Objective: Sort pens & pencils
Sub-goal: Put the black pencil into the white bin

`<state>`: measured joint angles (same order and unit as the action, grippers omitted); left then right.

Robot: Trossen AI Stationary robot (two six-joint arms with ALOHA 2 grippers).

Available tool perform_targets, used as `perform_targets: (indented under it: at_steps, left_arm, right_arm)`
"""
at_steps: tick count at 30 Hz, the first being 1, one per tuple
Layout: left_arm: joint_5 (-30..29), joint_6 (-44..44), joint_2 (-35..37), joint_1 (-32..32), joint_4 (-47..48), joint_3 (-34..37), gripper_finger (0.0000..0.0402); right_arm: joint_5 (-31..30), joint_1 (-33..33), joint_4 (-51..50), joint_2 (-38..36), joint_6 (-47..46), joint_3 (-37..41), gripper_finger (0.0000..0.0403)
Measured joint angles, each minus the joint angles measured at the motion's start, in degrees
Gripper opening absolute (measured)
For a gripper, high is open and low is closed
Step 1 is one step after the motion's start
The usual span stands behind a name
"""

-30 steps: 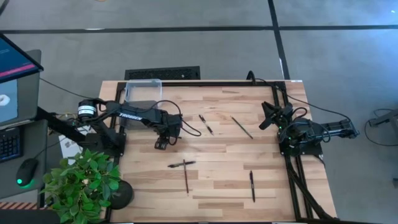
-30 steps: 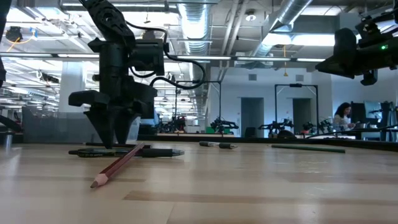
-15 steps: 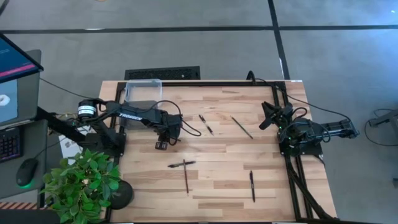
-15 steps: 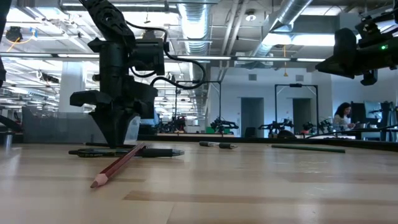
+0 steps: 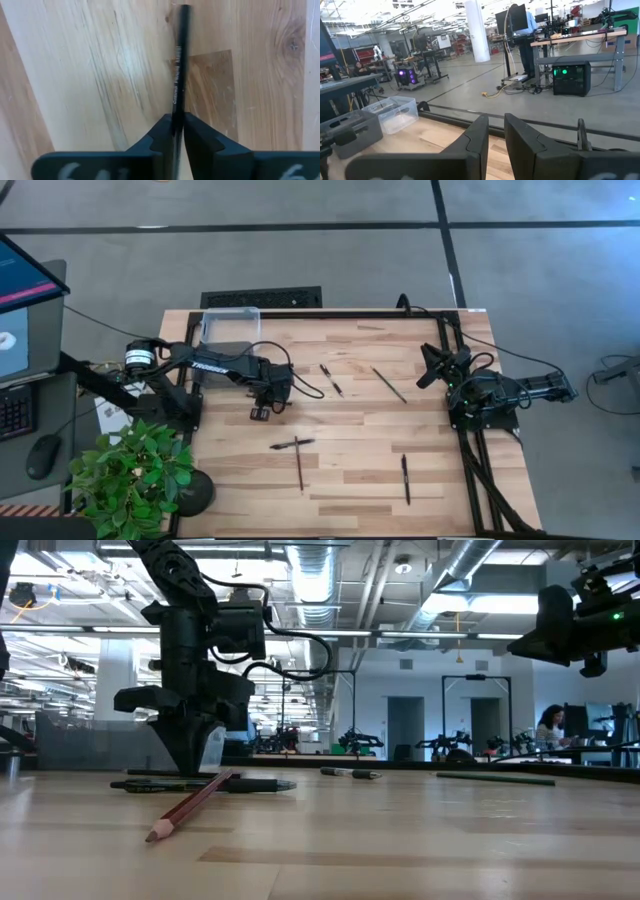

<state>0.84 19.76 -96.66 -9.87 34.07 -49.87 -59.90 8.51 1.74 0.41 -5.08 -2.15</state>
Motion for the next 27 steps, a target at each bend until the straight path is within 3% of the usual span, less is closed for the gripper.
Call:
perform_targets:
  at_steps: [6, 27]
  left_arm:
    - [0.00, 3.65, 0.02, 0.00, -0.21, 0.00, 0.0006]
    - [1.47, 1.55, -0.06, -0.02, -0.53, -0.70, 0.0005]
  right_arm:
    - [0.00, 0.00, 0.00, 0.00, 0.02, 0.00, 0.0082]
    - [0.02, 0.00, 0.00, 0.00, 0.04, 0.00, 0.0082]
